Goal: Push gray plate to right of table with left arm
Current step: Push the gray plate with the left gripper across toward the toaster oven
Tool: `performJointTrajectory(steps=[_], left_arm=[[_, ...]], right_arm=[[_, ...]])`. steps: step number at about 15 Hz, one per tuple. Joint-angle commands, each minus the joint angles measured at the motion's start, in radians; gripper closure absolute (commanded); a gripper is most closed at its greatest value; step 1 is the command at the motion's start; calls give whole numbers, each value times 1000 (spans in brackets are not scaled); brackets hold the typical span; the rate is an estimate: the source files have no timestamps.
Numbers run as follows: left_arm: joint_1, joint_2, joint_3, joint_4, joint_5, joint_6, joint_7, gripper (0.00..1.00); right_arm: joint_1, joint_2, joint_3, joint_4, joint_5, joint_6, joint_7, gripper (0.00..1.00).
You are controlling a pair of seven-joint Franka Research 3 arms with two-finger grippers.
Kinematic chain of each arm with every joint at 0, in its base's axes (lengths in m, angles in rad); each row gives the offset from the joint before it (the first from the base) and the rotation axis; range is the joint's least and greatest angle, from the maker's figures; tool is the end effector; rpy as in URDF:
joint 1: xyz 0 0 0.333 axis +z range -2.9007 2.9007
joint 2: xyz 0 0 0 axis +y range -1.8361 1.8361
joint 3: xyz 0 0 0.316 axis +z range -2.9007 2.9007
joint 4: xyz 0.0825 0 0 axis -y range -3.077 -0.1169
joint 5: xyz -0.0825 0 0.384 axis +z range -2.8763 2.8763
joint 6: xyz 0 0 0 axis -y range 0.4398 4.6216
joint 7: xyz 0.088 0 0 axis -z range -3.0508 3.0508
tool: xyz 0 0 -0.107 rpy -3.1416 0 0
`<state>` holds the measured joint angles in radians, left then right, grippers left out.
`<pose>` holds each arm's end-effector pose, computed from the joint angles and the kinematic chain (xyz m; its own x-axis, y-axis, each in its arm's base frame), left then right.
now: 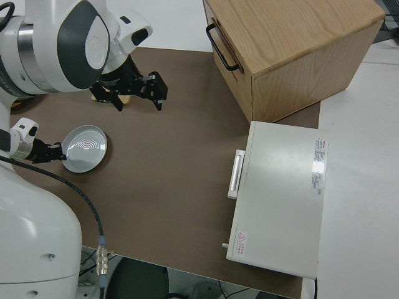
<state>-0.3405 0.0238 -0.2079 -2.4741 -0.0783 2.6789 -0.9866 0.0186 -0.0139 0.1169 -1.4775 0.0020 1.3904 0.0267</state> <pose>0.4212 -0.2546 0.3001 0.8711 0.4879 0.0552 0.4723 -0.8634 0.1775 0.5261 0.0725 0.6600 0.9914 0.1085 -0.0732 0.1089 -0.9941 0.0016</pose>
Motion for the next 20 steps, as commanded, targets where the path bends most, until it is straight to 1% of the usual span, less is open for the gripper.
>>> performJointTrajectory(steps=[1, 3, 7, 9, 11, 13, 14, 17, 20], left_arm=[[-75, 97, 7, 58, 5, 13, -82, 1000], [-115, 116, 9, 87, 6, 13, -130, 1000], [-172, 180, 9, 173, 12, 3, -210, 1000], [-193, 212, 10, 210, 50, 1, -250, 1000], [-199, 243, 9, 240, 104, -1, -315, 1000], [-224, 271, 9, 274, 161, -2, -391, 1000], [-235, 287, 9, 296, 170, -2, -423, 1000], [-278, 346, 9, 372, 181, -14, -466, 1000], [-316, 415, 10, 475, 190, -80, -501, 1000]], right_arm=[[-20, -3, 15, 8, 10, -14, 2, 17], [-20, -3, 13, 8, 10, -14, 2, 17], [-20, -3, 13, 8, 10, -14, 2, 17], [-20, -3, 13, 8, 10, -14, 1, 17], [-20, -3, 13, 8, 10, -14, 1, 17], [-20, -3, 15, 8, 10, -14, 2, 17], [-20, -3, 13, 8, 10, -14, 1, 17], [-20, -3, 13, 8, 10, -14, 1, 17], [-20, -3, 13, 8, 10, -14, 2, 17]])
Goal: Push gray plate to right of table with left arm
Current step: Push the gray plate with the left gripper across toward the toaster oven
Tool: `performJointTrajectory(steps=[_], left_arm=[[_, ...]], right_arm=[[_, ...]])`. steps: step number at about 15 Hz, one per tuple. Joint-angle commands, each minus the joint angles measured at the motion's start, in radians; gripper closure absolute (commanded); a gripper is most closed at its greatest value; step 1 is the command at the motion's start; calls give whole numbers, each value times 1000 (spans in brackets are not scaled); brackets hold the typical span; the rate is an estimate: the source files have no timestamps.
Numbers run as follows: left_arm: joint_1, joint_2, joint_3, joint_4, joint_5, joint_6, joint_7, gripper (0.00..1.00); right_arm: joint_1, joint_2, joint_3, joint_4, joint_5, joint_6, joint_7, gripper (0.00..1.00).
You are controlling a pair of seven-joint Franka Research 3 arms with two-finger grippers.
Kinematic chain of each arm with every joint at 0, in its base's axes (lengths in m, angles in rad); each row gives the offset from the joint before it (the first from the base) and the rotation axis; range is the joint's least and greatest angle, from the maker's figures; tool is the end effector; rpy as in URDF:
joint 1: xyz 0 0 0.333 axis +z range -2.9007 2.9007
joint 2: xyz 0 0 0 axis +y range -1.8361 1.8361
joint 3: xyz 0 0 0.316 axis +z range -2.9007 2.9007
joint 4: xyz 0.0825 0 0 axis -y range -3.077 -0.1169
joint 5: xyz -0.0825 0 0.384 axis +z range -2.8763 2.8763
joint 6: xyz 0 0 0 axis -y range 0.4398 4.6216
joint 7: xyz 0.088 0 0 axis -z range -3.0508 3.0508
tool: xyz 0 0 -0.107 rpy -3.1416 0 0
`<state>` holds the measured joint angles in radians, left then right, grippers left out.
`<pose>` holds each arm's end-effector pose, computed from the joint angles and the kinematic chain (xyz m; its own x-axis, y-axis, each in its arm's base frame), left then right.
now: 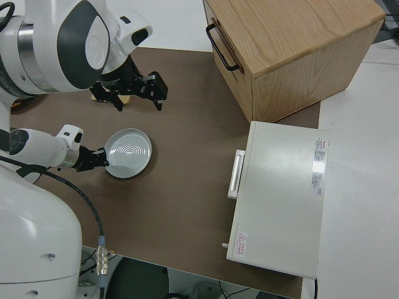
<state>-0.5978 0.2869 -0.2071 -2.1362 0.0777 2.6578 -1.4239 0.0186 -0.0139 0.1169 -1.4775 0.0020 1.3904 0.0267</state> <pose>0.4123 -0.4277 0.2979 0.8398 0.5422 0.0285 0.5211 -0.8195 0.2384 0.5261 0.0725 0.6600 0.9914 0.1085 -0.0732 0.1089 -0.9941 0.0016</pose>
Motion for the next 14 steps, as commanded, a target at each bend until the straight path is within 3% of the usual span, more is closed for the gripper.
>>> performJointTrajectory(steps=[1, 8, 14], left_arm=[[-77, 172, 12, 162, 42, -67, -87, 1000], [-155, 227, 15, 240, 117, -68, -220, 1000], [-180, 256, 17, 306, 116, -105, -230, 1000]], right_arm=[[-20, -3, 13, 8, 10, -14, 2, 17], [-20, -3, 13, 8, 10, -14, 1, 17], [-20, -3, 13, 8, 10, -14, 2, 17]])
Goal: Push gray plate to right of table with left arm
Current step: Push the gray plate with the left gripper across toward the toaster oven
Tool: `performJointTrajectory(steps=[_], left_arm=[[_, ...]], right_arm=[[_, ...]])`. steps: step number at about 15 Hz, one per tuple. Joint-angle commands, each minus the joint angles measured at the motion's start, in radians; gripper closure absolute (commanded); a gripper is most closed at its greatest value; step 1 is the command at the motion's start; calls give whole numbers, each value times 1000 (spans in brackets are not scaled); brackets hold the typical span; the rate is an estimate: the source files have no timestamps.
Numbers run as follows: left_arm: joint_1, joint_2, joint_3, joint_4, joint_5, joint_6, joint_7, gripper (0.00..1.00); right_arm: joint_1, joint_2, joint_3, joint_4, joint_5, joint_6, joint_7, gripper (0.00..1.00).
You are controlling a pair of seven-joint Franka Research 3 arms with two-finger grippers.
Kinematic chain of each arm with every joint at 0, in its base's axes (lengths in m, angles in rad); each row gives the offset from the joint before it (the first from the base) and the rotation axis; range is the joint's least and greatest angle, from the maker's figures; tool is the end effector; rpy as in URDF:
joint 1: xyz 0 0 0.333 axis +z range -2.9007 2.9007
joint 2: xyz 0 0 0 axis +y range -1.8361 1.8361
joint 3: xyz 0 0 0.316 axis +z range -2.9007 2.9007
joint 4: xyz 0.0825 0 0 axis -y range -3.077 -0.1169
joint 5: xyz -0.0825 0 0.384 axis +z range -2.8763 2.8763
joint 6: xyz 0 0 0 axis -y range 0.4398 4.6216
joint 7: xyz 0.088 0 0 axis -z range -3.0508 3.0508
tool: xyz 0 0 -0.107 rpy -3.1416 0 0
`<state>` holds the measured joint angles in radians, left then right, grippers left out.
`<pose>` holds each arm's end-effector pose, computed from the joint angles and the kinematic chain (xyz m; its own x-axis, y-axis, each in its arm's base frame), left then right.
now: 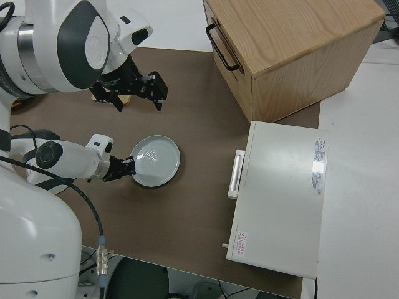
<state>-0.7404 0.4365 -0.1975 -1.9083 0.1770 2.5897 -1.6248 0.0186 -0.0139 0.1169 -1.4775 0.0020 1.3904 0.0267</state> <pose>0.3901 -0.5225 0.2977 0.8357 0.5484 0.0311 0.5240 -0.8130 0.2538 0.5261 0.0725 0.6600 0.9914 0.1085 -0.0732 0.1089 -0.9941 0.0016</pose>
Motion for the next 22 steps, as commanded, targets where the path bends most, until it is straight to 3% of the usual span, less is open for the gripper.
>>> performJointTrajectory(steps=[1, 7, 9, 10, 13, 14, 17, 22], left_arm=[[-43, 114, 9, 100, 16, -63, -29, 1000], [-43, 123, 9, 120, 16, -79, -29, 1000], [-43, 122, 10, 120, 16, -80, -27, 894], [-42, 119, 12, 120, 18, -82, -27, 743], [-30, 111, 12, 123, 18, -83, -26, 466], [-27, 108, 13, 132, 18, -92, -21, 332], [-25, 110, 33, 205, 18, -186, -12, 16], [-11, 100, 35, 256, 18, -276, -10, 9]], right_arm=[[-20, -3, 13, 8, 10, -14, 2, 17], [-20, -3, 13, 8, 10, -14, 2, 17], [-20, -3, 15, 8, 10, -14, 2, 17], [-20, -3, 13, 8, 10, -14, 2, 17], [-20, -3, 13, 8, 10, -14, 2, 17], [-20, -3, 13, 8, 10, -14, 1, 17], [-20, -3, 13, 8, 10, -14, 2, 17], [-20, -3, 15, 8, 10, -14, 2, 17]])
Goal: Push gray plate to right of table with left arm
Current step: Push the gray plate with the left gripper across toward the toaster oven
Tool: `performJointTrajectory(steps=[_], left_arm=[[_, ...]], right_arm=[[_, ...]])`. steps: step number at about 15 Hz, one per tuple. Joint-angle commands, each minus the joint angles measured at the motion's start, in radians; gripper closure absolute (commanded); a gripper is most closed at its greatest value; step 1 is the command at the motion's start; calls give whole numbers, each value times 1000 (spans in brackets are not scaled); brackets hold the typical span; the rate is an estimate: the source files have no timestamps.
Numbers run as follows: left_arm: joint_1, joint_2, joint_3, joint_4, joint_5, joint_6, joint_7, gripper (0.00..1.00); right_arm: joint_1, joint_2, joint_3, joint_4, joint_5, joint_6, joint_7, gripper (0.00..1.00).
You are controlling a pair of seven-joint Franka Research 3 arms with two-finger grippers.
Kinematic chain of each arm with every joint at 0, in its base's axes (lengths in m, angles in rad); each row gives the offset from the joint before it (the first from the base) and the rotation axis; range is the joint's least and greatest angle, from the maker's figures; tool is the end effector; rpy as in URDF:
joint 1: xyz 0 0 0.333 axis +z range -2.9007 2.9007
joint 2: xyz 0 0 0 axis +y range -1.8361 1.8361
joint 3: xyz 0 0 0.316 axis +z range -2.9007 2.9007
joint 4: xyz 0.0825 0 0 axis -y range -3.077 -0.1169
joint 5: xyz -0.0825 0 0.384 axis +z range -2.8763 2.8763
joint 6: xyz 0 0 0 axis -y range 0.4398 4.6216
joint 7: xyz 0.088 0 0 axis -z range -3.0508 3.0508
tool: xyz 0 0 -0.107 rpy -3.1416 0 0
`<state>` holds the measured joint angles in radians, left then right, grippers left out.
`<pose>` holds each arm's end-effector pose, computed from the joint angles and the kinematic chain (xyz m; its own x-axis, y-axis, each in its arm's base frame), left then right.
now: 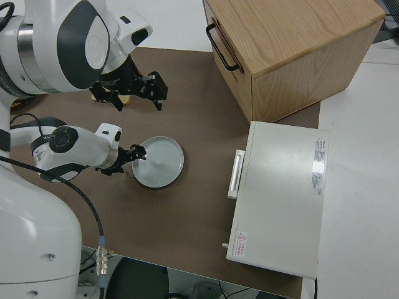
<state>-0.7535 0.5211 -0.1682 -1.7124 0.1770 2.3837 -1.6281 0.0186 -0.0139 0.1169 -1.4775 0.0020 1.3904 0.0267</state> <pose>0.4259 -0.5373 0.3064 0.8130 0.5803 0.0479 0.5672 -0.8079 0.1598 0.5261 0.0725 0.6600 0.9914 0.1085 -0.0732 0.1089 -0.9941 0.0016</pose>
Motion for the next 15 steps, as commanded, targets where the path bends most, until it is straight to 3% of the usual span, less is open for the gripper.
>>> performJointTrajectory(steps=[1, 6, 11, 15], left_arm=[[2, 13, 6, 71, 18, -104, -6, 9], [29, -19, 48, 160, 18, -282, 63, 7], [132, -36, 52, 230, 4, -415, 333, 7], [212, -114, 52, 247, -39, -543, 537, 9]], right_arm=[[-20, -3, 13, 8, 10, -14, 2, 17], [-20, -3, 13, 8, 10, -14, 2, 17], [-20, -3, 13, 8, 10, -14, 1, 17], [-20, -3, 13, 8, 10, -14, 2, 17]])
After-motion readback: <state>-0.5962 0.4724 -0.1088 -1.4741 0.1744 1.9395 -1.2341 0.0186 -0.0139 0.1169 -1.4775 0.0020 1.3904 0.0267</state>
